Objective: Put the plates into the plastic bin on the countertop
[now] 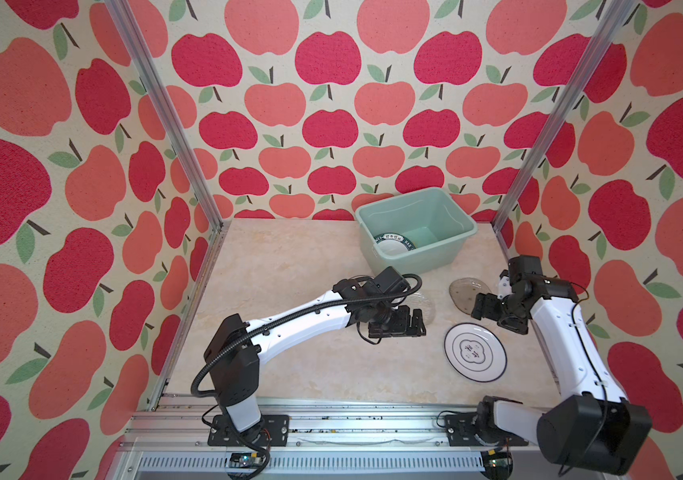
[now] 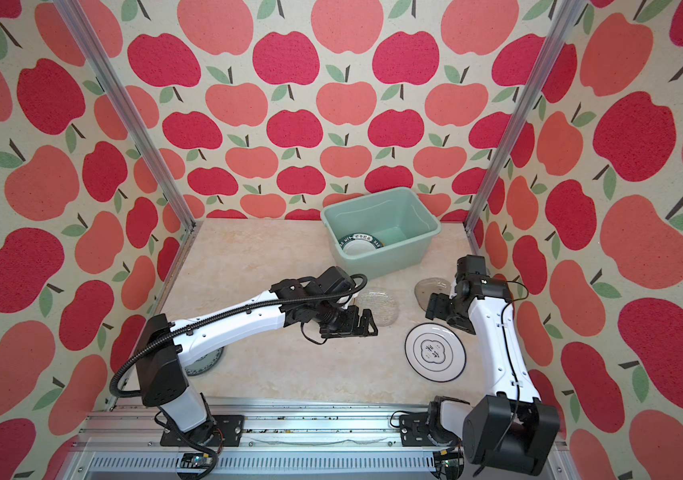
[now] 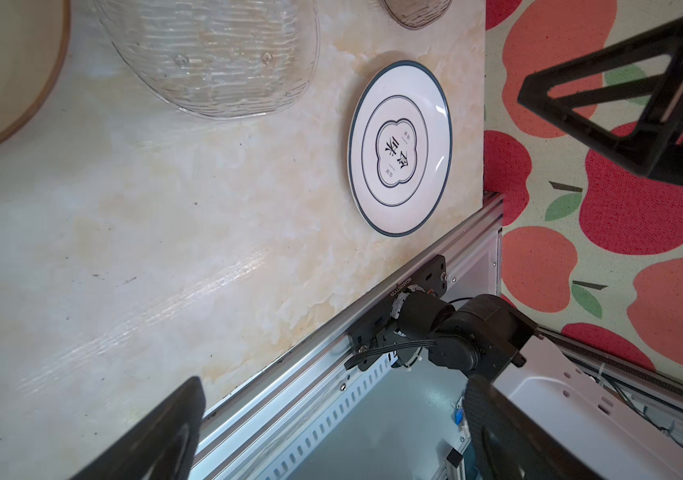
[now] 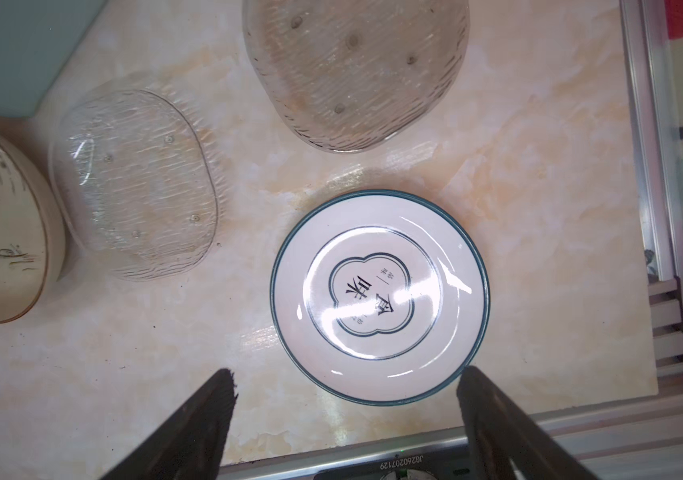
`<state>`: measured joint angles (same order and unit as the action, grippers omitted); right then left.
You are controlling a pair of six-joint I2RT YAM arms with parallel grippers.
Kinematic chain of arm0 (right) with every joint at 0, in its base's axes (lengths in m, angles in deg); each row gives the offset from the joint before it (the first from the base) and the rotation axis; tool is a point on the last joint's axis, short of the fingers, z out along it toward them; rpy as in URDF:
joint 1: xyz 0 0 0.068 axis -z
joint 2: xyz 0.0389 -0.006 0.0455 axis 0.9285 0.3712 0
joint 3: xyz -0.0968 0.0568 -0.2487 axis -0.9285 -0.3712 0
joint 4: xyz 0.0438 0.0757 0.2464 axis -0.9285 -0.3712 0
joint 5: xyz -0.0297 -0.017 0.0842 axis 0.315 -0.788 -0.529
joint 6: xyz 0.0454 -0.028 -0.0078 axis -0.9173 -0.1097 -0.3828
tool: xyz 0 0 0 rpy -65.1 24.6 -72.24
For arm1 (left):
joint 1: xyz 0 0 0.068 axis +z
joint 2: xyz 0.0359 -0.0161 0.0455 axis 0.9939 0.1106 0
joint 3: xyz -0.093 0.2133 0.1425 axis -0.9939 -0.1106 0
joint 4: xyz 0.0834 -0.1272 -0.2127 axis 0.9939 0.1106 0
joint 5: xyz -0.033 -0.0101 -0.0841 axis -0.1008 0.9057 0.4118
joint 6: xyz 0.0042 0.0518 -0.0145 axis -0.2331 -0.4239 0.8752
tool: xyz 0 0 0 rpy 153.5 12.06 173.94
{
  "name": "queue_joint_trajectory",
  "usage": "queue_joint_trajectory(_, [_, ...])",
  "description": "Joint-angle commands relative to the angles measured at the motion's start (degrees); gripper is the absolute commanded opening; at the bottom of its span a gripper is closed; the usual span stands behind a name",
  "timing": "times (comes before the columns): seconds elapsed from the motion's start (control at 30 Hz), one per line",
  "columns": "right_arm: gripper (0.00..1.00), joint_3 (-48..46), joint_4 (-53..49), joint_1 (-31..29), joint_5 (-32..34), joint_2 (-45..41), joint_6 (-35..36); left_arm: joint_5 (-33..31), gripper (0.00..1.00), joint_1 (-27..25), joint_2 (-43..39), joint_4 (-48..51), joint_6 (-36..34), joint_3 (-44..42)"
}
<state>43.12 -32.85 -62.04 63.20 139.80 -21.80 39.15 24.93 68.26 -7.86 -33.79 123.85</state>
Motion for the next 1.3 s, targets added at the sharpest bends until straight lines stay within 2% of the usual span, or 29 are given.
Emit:
queue_joint_trajectory(0.0, [0.87, -2.19, 3.34, 4.02, -0.27, 0.73, -1.5, 2.02, 1.0, -0.61, 3.87, -4.0, 3.61, 1.54])
queue_joint_trajectory(0.2, [0.87, -4.97, 8.49, 12.41, -3.21, 3.92, -5.65, 4.25, 1.0, -0.69, 11.32, -4.72, 6.03, 4.61])
queue_joint_trajectory(0.47, [0.87, -9.46, 11.7, 17.67, -3.44, 4.67, -5.46, 6.96, 1.0, -1.48, 15.97, -6.43, 8.29, 6.2])
queue_joint_trajectory(0.57, [0.88, -10.73, 11.96, 18.0, -2.38, 4.36, -4.93, 7.67, 0.99, -1.66, 17.47, -5.78, 8.16, 7.84])
queue_joint_trajectory(0.73, [0.88, -12.65, 13.76, 18.5, -4.78, 5.41, -6.29, 8.69, 0.99, -1.66, 19.95, -3.95, 7.42, 10.82])
queue_joint_trajectory(1.27, [0.92, -13.22, 14.27, 20.19, -7.9, 9.49, -4.76, 10.74, 0.98, -1.22, 24.08, -3.58, 7.75, 13.44])
